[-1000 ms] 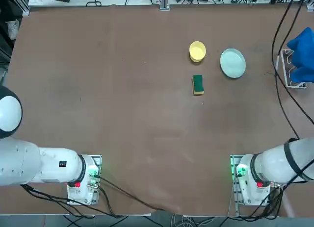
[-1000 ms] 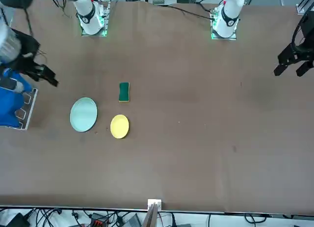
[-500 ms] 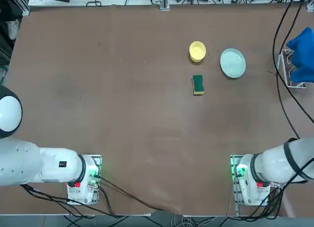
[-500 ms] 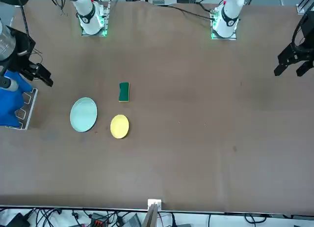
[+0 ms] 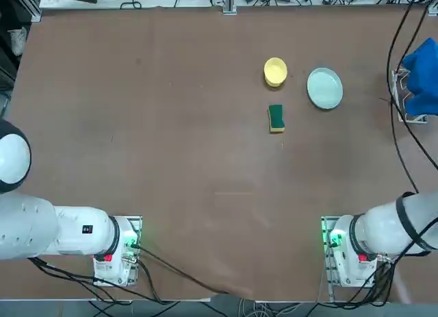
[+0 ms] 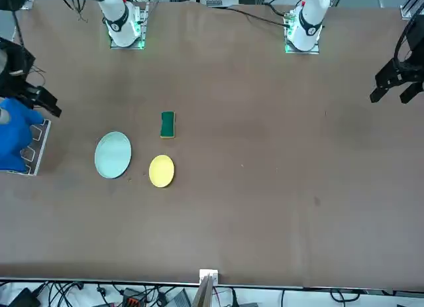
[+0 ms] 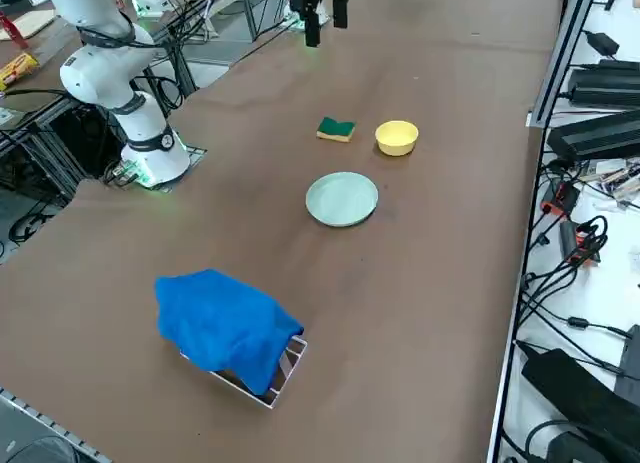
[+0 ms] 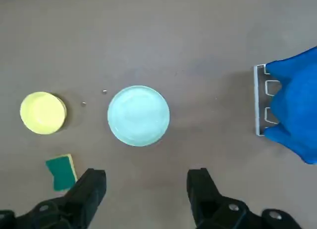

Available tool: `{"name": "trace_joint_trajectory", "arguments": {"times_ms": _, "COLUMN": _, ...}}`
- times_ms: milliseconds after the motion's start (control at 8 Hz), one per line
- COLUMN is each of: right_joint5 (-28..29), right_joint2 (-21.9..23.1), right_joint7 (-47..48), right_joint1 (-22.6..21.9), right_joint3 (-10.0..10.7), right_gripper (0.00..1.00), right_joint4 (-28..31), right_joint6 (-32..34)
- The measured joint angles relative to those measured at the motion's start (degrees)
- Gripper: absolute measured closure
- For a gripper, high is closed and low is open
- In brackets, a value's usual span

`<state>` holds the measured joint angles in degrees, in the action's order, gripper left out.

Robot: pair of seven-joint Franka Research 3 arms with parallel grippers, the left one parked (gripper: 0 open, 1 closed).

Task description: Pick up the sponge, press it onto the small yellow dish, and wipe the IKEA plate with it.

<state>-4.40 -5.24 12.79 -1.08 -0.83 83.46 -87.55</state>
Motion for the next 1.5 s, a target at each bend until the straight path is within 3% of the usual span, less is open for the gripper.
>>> {"name": "trace_joint_trajectory", "arguments": {"times_ms": 875, "right_joint5": -0.01, "right_joint2": -0.15, "right_joint7": -2.47, "right_joint1": 0.63, "right_joint3": 0.31, "right_gripper": 0.0, "right_joint4": -1.27, "right_joint6": 2.57}}
{"name": "trace_joint_trajectory", "arguments": {"times_ms": 1500, "right_joint5": 0.8, "right_joint2": -0.14, "right_joint7": -3.12, "right_joint1": 4.63, "right_joint3": 0.78, "right_gripper": 0.0, "right_joint4": -1.75, "right_joint6": 2.61}}
